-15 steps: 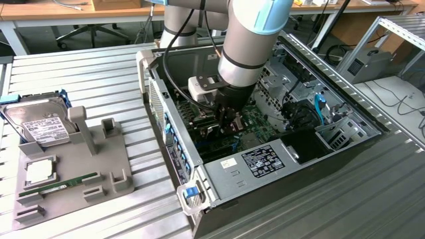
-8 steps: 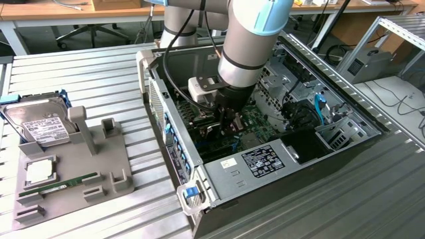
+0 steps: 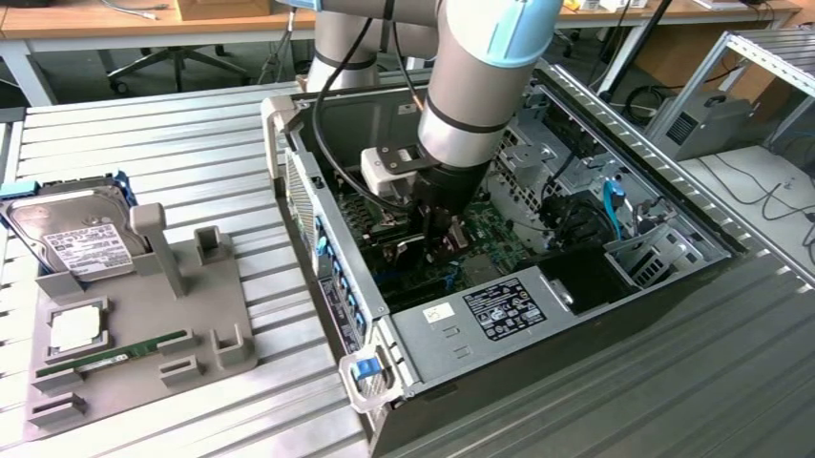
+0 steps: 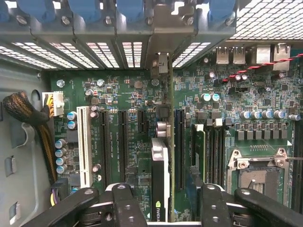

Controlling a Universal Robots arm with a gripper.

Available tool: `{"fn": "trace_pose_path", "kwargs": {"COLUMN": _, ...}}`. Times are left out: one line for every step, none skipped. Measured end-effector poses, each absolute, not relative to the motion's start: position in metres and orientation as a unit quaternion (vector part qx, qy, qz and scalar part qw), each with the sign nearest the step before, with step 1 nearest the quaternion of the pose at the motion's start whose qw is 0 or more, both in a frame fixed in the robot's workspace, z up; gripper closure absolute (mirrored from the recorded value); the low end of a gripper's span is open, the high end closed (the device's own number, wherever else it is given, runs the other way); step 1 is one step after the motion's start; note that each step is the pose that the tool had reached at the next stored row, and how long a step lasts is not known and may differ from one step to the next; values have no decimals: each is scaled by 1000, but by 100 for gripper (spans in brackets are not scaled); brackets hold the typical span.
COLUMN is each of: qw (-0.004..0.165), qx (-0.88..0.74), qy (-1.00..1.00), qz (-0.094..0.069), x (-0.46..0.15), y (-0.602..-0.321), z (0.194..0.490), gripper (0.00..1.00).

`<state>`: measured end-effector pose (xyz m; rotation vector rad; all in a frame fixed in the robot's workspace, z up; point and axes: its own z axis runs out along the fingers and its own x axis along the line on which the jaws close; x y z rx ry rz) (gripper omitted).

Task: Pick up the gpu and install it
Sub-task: 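Insert the gpu into the slot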

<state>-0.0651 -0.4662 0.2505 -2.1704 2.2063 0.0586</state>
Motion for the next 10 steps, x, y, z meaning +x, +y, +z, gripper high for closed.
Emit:
{"fn": "trace_pose_path", "kwargs": {"qw": 23, "qx": -701, "qy": 713, "qz": 19, "x": -65, "y": -466, "z": 251, "gripper": 47}}
{"fn": "trace_pose_path", "kwargs": {"qw": 23, "qx": -701, "qy": 713, "qz": 19, "x": -65, "y": -466, "z": 252, "gripper": 47}}
{"fn": "trace_pose_path", "kwargs": {"qw": 23, "qx": -701, "qy": 713, "qz": 19, "x": -65, "y": -466, "z": 253, "gripper": 47}}
{"fn": "trace_pose_path", "kwargs": {"qw": 23, "qx": -701, "qy": 713, "qz": 19, "x": -65, "y": -466, "z": 255, "gripper": 47}}
{"fn": "trace_pose_path", "kwargs": {"qw": 23, "qx": -701, "qy": 713, "qz": 19, "x": -65, "y": -466, "z": 256, "gripper": 47}}
{"fn": "trace_pose_path", "kwargs": {"qw": 23, "qx": -701, "qy": 713, "qz": 19, "x": -65, "y": -466, "z": 258, "gripper": 47}}
{"fn": "trace_pose_path", "kwargs": {"qw": 23, "qx": -701, "qy": 713, "qz": 19, "x": -65, "y": -466, "z": 260, "gripper": 47}}
{"fn": "trace_pose_path", "kwargs": {"qw": 23, "qx": -701, "qy": 713, "qz": 19, "x": -65, "y": -466, "z": 262, "gripper": 47}}
{"fn": "trace_pose_path", "kwargs": {"qw": 23, "qx": -701, "qy": 713, "qz": 19, "x": -65, "y": -466, "z": 263, "gripper": 47}}
{"fn": "trace_pose_path", "kwargs": {"qw": 23, "qx": -701, "qy": 713, "qz": 19, "x": -65, "y": -466, "z": 265, "gripper": 47}}
